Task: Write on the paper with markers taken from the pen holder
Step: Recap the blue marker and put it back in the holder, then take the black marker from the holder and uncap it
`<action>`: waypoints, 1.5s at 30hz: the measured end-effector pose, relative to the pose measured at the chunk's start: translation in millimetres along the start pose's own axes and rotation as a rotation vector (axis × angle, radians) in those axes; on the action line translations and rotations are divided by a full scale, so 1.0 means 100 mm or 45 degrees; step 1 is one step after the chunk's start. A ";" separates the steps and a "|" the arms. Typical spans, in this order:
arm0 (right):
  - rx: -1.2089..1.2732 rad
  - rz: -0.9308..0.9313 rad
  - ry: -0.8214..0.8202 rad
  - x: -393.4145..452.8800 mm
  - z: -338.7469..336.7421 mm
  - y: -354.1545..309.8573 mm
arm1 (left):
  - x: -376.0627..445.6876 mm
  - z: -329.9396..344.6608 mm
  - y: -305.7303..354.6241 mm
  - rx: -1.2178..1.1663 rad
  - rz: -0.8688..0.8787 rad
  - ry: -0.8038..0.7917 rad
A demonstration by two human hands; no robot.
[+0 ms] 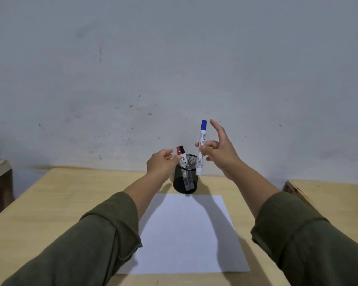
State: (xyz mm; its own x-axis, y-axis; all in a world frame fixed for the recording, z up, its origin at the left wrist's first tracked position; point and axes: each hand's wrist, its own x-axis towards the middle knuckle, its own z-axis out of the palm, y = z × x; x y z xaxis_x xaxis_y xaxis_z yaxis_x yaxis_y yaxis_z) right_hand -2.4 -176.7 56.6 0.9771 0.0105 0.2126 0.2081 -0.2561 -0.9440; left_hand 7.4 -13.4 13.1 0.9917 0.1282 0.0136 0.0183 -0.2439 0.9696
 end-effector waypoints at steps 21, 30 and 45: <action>-0.792 -0.235 -0.187 0.70 0.15 0.65 | 0.53 0.22 -0.48 -0.132 -0.054 -0.218; -0.989 -0.336 -0.210 0.85 0.23 0.72 | 0.56 0.22 -0.51 -0.149 -0.028 -0.250; -0.598 -0.290 -0.056 0.56 0.23 0.70 | 0.51 0.25 -0.51 -0.166 -0.020 -0.219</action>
State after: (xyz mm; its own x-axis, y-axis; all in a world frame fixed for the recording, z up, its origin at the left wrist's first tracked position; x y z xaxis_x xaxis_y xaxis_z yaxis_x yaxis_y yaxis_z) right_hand 68.2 -172.3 -3.3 0.9123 0.1544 0.3793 0.3833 -0.6481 -0.6580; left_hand 60.5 -18.3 -41.6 0.9988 -0.0376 -0.0327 0.0282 -0.1156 0.9929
